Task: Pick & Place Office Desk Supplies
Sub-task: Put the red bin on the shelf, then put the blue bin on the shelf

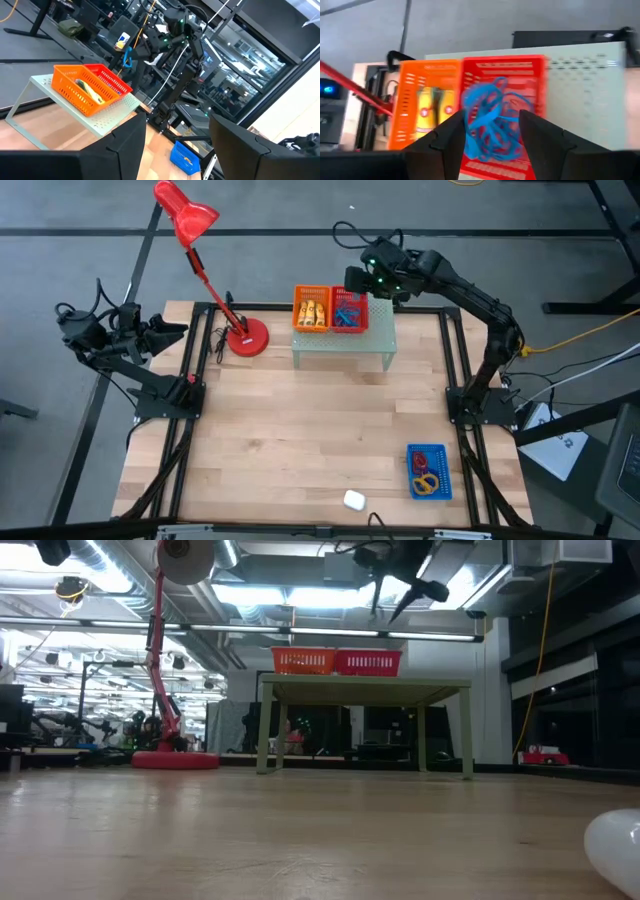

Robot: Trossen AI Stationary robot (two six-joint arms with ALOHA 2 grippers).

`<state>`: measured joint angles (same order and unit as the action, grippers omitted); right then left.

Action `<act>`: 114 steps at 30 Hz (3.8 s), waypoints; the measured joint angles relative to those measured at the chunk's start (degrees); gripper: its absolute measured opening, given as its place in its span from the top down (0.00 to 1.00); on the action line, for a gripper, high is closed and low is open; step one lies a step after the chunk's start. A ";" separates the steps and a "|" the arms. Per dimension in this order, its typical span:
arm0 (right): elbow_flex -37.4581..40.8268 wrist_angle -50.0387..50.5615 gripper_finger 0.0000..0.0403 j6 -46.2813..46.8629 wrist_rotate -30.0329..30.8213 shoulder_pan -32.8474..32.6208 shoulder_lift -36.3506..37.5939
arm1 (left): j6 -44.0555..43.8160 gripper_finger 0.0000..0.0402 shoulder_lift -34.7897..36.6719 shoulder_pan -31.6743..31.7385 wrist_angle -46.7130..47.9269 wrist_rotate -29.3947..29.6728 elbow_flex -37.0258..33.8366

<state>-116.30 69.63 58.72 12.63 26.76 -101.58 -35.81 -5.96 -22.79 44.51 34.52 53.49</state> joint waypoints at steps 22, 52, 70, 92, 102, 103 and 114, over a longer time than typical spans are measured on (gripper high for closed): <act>1.01 0.58 0.97 2.43 0.03 -0.70 -4.97 | 0.69 0.46 0.00 0.01 -0.04 -2.59 0.00; 1.00 1.10 0.28 0.46 -1.96 -2.15 -4.29 | 1.11 0.46 0.00 0.01 0.05 -2.60 0.00; 10.23 20.30 0.33 54.16 2.44 -44.83 7.00 | 1.09 0.46 0.00 0.01 0.34 -11.04 0.00; 30.42 19.10 0.33 73.10 -12.02 -73.70 2.92 | 0.58 0.46 0.00 0.01 1.09 -13.51 0.00; 47.91 -14.01 0.33 73.17 -8.98 -76.23 2.90 | -4.16 0.46 0.00 0.02 3.73 -8.59 0.00; 48.40 -14.30 0.33 73.15 -8.75 -75.99 2.90 | -4.70 0.46 0.00 0.00 4.07 -8.29 0.00; 39.93 8.63 0.33 73.84 -12.81 -75.87 3.34 | -7.60 0.46 0.00 0.01 6.99 -6.88 0.00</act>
<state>-76.37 78.26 132.56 -0.18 -49.12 -98.24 -43.41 -5.96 -22.78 51.51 27.64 53.49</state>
